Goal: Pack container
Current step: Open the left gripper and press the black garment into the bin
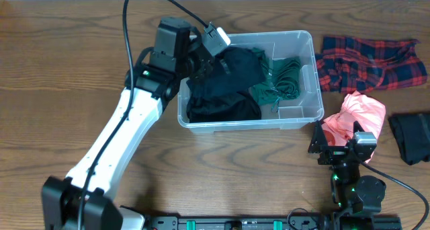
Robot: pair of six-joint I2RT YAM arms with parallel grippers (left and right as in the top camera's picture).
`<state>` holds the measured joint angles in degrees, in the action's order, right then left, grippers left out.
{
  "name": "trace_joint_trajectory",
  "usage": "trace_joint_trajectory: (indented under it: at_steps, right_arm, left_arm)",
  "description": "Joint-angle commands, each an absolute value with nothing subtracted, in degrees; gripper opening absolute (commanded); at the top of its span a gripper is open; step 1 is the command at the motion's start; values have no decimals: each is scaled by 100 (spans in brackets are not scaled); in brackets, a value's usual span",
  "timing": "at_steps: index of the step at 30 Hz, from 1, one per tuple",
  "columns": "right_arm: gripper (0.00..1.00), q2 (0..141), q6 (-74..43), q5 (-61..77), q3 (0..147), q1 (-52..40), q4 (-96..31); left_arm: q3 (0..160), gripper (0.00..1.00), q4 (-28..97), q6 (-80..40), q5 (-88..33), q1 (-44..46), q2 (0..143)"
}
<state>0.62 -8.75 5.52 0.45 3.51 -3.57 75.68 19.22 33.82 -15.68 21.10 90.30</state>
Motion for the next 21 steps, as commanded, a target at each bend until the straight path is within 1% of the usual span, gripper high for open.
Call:
trace_joint_trajectory:
  at_steps: [1, 6, 10, 16, 21]
  right_arm:
    - [99, 30, -917, 537, 32, 270, -373]
    - [99, 30, -917, 537, 32, 270, -373]
    - [99, 30, -917, 537, 32, 270, -373]
    - [99, 30, -917, 537, 32, 270, -373]
    - [99, 30, -917, 537, 32, 270, -373]
  left_arm:
    - [7625, 19, 1809, 2644, -1737, 2097, 9400]
    - [7625, 19, 1815, 2115, -1734, 2097, 10003]
    - [7625, 19, 2088, 1804, -1737, 2097, 10431]
    - [7625, 19, 2456, 1809, -1734, 2097, 11030]
    - [7640, 19, 2381, 1653, -1741, 2145, 10969]
